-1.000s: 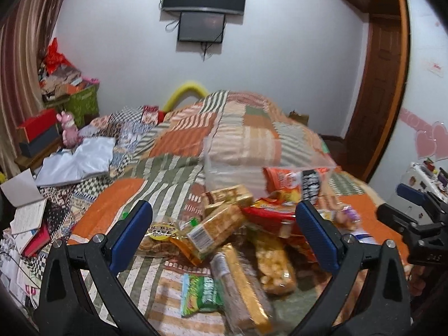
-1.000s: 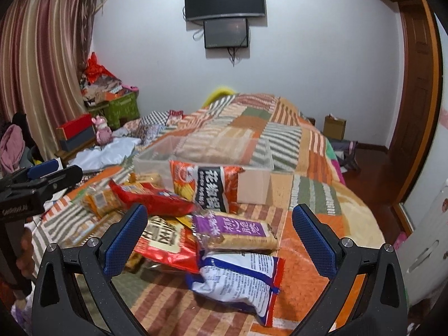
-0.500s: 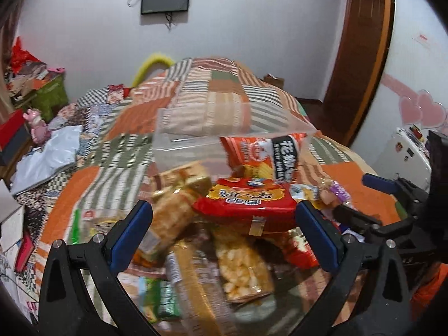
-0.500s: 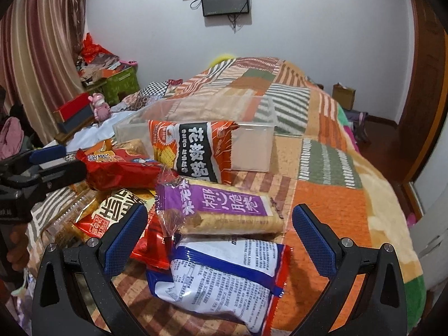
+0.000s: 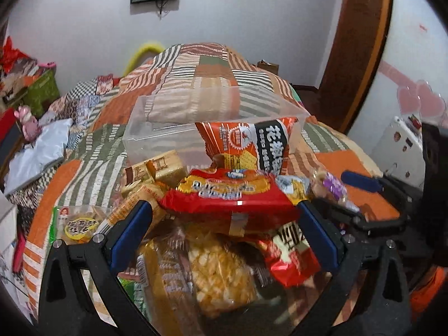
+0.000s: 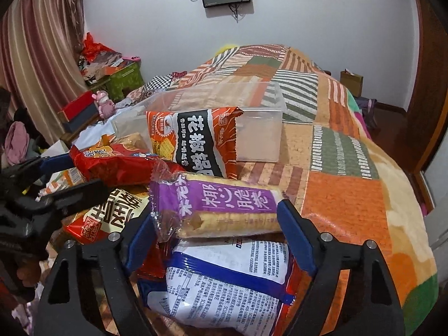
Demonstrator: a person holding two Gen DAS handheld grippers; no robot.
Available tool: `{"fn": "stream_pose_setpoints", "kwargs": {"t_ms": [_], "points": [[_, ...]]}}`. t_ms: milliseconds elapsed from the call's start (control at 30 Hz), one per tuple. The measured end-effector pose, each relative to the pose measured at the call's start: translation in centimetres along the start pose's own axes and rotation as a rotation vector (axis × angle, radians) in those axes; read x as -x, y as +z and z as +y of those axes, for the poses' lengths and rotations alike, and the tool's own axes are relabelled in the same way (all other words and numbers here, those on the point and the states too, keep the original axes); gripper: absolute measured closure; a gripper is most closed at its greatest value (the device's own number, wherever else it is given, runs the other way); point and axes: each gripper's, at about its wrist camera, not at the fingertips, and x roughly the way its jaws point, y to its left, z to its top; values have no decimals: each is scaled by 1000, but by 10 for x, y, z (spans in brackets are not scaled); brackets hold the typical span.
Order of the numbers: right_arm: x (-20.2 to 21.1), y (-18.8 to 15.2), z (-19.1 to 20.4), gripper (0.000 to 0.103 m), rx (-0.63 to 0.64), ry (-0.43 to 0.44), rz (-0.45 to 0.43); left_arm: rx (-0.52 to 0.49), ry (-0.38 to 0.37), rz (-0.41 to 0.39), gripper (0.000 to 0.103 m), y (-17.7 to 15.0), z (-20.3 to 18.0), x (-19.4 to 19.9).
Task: Organize snacks
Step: 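Grasp the red chip bag with the left gripper while the right grasps the purple biscuit roll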
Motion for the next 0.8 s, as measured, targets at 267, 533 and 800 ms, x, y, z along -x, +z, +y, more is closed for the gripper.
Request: {"fn": "stream_pose_setpoints", "kwargs": {"t_ms": [267, 533, 800], "points": [[-2, 1, 7, 40, 63, -32, -11, -6, 31, -14, 13, 0, -5, -14], [6, 8, 8, 60, 85, -41, -51, 10, 21, -38, 24, -5, -2, -8], [16, 20, -12, 66, 13, -22, -86, 15, 14, -87, 27, -1, 3, 11]]}}
